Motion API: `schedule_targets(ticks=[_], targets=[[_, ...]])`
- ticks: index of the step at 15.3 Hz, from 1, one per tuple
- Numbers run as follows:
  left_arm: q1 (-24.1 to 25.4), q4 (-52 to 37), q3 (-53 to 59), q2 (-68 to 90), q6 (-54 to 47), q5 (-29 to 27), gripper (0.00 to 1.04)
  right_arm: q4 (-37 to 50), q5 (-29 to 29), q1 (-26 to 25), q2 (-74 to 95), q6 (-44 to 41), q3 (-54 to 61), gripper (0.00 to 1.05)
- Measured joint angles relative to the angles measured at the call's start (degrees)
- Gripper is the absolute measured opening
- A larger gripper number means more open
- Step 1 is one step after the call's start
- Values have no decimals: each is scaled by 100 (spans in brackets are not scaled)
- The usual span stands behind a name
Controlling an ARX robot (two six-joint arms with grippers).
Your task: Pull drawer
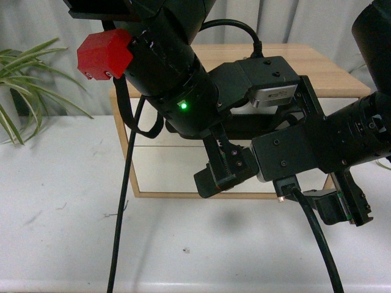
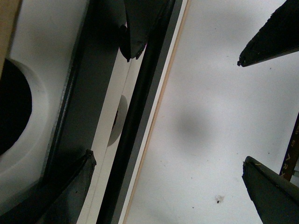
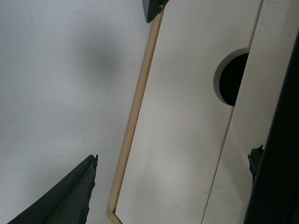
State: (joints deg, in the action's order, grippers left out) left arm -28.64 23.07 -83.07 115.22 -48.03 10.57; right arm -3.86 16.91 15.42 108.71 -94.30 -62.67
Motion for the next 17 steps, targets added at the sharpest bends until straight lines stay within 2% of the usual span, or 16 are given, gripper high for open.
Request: schedule_targets(ticks=[6,17], targets=[[-15,-173,144,-63,15,153,98,2,9,-4,-44,136,87,98],[-295,-590,1360,-695,173,455,98,236,63,83,-1058,289,1427,98]])
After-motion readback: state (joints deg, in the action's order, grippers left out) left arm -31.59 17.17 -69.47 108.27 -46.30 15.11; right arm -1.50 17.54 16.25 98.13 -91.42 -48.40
